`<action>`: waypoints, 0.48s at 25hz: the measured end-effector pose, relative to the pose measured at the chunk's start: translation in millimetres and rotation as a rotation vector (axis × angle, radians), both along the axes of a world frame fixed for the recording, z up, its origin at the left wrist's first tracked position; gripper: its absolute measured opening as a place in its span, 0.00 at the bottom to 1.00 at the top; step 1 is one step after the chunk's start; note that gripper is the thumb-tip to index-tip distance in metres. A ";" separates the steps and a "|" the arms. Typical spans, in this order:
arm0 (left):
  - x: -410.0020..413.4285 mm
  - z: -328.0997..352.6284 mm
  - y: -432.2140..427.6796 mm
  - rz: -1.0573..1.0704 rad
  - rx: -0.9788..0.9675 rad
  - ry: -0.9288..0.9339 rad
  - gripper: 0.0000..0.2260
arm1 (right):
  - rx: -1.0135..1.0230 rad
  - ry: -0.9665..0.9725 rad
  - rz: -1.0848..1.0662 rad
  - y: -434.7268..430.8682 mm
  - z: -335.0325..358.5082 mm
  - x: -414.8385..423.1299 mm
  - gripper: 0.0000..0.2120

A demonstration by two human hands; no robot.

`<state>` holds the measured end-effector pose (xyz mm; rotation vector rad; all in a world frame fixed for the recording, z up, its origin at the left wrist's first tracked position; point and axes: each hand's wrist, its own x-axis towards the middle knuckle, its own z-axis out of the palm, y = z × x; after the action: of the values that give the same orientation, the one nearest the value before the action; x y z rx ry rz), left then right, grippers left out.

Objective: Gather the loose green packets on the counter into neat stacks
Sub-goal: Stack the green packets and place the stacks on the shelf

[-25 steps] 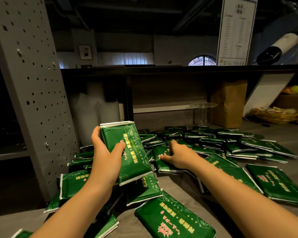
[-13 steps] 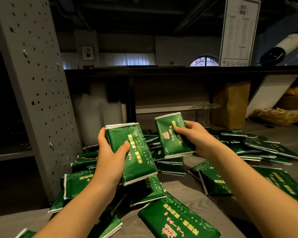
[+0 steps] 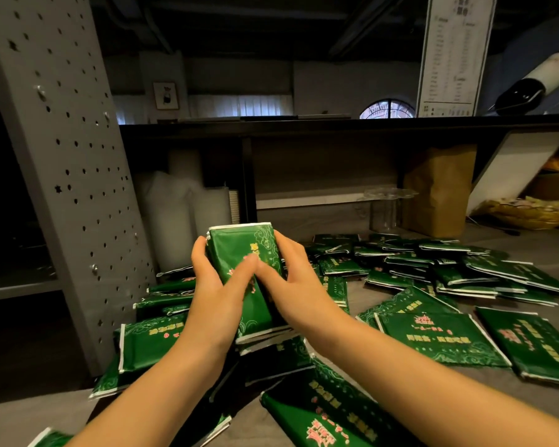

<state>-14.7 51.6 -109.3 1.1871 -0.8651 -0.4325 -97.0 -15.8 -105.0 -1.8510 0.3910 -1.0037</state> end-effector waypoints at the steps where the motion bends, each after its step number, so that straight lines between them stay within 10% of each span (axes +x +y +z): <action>1: 1.0 0.4 0.0 0.021 0.005 -0.032 0.30 | 0.029 -0.016 0.019 -3.4 1.0 0.3 0.16; 12: 29.8 15.1 6.8 0.313 -0.112 -0.113 0.34 | -0.288 0.581 -0.131 -119.2 8.0 34.9 0.21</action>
<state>15.1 58.4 -94.2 1.2266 -0.7722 -0.0629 -62.1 -135.0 -97.0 -2.3996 0.7500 -0.6075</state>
